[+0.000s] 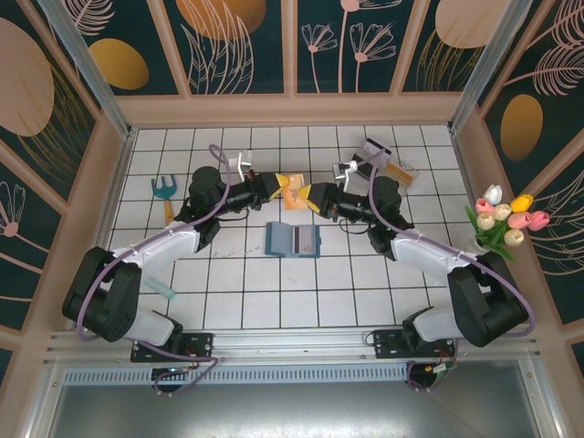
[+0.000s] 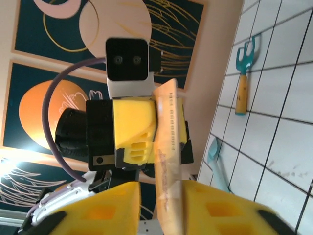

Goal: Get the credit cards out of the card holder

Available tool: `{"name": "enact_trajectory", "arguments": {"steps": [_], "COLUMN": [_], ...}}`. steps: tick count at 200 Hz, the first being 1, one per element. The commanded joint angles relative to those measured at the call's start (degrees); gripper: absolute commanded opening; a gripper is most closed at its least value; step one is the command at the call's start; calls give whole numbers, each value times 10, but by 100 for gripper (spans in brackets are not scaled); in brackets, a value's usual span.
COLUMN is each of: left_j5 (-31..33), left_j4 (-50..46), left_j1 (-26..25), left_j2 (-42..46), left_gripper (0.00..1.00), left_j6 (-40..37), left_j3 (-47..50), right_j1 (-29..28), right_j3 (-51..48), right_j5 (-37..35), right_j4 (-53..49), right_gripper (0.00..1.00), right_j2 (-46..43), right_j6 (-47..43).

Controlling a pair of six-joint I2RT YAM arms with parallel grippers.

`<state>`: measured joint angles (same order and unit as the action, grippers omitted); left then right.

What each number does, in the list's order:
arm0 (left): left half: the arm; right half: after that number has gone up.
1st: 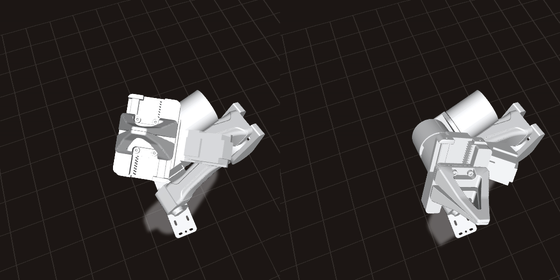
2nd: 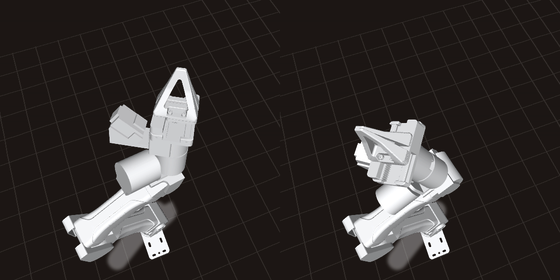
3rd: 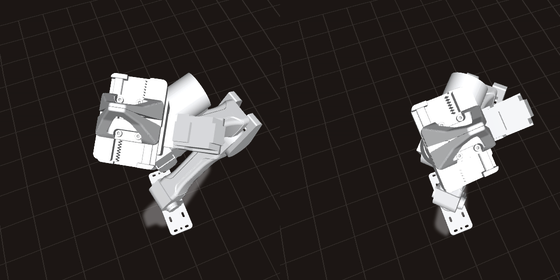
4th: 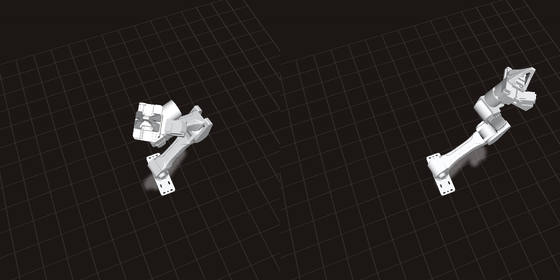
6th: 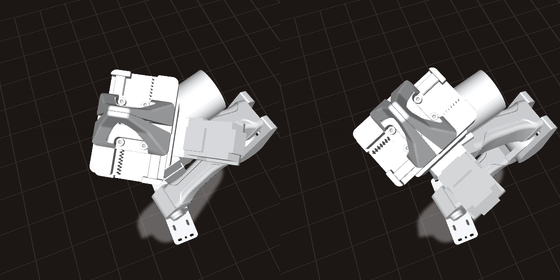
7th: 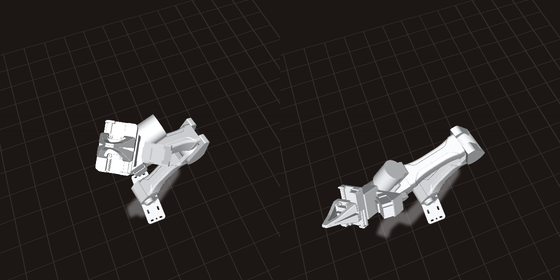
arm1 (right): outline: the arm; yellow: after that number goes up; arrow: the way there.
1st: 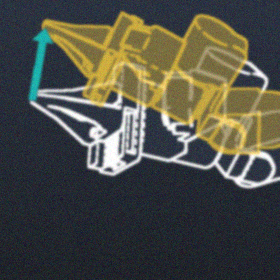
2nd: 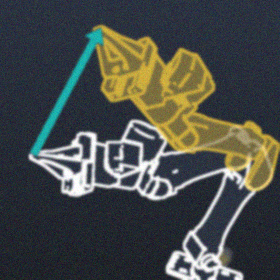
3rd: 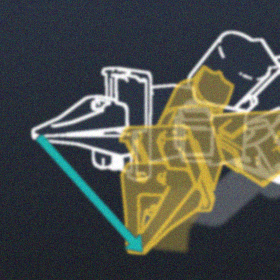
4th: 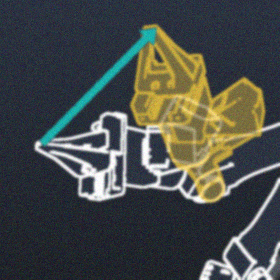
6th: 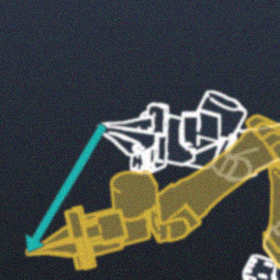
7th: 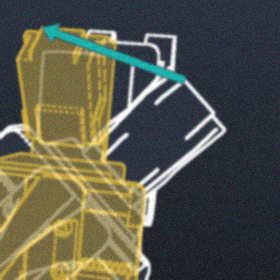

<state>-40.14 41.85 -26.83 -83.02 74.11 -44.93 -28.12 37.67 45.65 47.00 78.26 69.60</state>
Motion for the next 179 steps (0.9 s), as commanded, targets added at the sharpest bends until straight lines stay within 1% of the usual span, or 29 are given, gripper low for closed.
{"name": "enact_trajectory", "arguments": {"steps": [1, 9, 35, 48, 63, 73, 74, 79, 83, 91, 100, 107, 115, 130, 148, 159, 169, 179], "left_j5": [32, 30, 28, 28, 28, 29, 29, 31, 35, 46, 63, 80, 98, 139, 179, 184, 187, 189], "left_j4": [38, 38, 26, 21, 13, -2, -6, -25, -48, -93, -160, -209, -254, -334, -411, -426, -429, -426], "left_j1": [-1, -1, 0, -1, -1, -1, -1, -1, 0, -1, 0, 2, 3, 8, 15, 20, 25, 30], "left_j2": [18, 21, 29, 32, 36, 37, 38, 39, 40, 43, 46, 48, 51, 51, 43, 39, 40, 45], "left_gripper": [0, 0, 0, 0, 0, 0, 1, 12, 19, 33, 51, 62, 71, 83, 89, 92, 94, 98], "left_j6": [24, 23, 19, 17, 14, 8, 8, 1, -7, -32, -59, -82, -108, -150, -190, -204, -209, -213], "left_j3": [5, 4, 1, 1, 2, -1, -1, -5, -9, -19, -30, -39, -45, -57, -66, -62, -51, -38], "right_j1": [2, 1, -3, -3, -2, -1, -1, 0, 2, 9, 21, 33, 46, 65, 93, 109, 120, 135], "right_j3": [-2, 6, 38, 42, 50, 58, 59, 65, 71, 86, 105, 124, 153, 219, 291, 339, 379, 413], "right_j5": [-25, -18, 0, 2, 7, 10, 11, 10, 10, 8, 3, -1, -11, -39, -71, -93, -133, -155], "right_j4": [55, 55, 21, 22, 26, 16, 14, 0, -20, -73, -140, -206, -292, -445, -574, -645, -705, -747], "right_gripper": [16, 13, 12, 11, 6, 1, 1, 0, 0, 0, 0, 0, 0, 0, 0, 0, 0, 0], "right_j2": [-10, -6, 6, 8, 11, 11, 11, 9, 7, 1, -7, -13, -14, -6, 29, 57, 80, 98], "right_j6": [24, 23, 11, 10, 9, 0, -2, -15, -28, -67, -123, -181, -255, -398, -518, -579, -635, -690]}}
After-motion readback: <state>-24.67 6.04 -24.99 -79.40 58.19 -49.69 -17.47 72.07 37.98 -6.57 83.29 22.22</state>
